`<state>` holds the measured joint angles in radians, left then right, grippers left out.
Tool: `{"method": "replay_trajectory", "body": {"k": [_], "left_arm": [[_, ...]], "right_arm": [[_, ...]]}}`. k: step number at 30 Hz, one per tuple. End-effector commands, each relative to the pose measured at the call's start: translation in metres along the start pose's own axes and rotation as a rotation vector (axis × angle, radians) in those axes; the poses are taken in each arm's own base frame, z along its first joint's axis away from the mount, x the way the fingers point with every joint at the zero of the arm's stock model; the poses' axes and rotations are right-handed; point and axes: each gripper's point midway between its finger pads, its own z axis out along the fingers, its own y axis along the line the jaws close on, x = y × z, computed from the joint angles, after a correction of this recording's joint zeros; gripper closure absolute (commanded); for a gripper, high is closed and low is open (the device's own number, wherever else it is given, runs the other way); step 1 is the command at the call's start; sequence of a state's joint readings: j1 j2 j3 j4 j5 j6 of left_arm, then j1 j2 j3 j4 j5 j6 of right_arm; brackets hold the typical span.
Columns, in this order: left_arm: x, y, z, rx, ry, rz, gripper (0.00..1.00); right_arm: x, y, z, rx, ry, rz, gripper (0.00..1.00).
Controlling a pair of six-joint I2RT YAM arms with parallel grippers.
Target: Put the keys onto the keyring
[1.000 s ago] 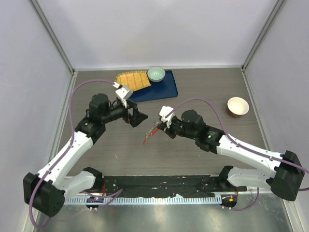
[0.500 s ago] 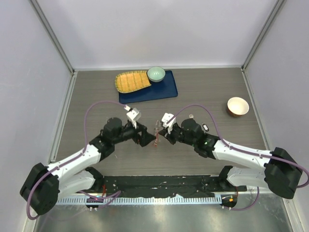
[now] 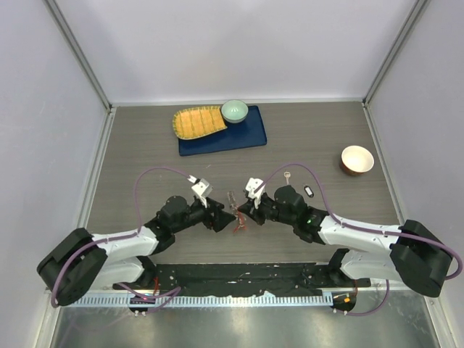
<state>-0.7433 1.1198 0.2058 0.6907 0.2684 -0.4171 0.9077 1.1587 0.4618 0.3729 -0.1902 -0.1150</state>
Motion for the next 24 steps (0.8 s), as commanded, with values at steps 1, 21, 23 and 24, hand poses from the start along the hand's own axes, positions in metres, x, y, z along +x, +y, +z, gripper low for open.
{"method": "replay_trajectory", "body": {"k": [1,21,23,24], "left_arm": [[-0.004,-0.024,0.009,0.096,-0.032,0.026,0.29],[-0.042,-0.020,-0.027,0.022,-0.208,0.269,0.38],[-0.044,-0.028,-0.025,0.069,-0.221,0.302,0.44],[-0.044,-0.029,-0.024,0.081,-0.221,0.336,0.46]], "right_arm": [[-0.015,0.006,0.003,-0.036,-0.080,0.011,0.99],[-0.007,0.024,-0.009,-0.140,-0.023,-0.040,0.99],[-0.007,0.028,-0.010,-0.168,-0.010,-0.048,0.99],[-0.006,0.030,-0.010,-0.178,-0.003,-0.051,0.99]]}}
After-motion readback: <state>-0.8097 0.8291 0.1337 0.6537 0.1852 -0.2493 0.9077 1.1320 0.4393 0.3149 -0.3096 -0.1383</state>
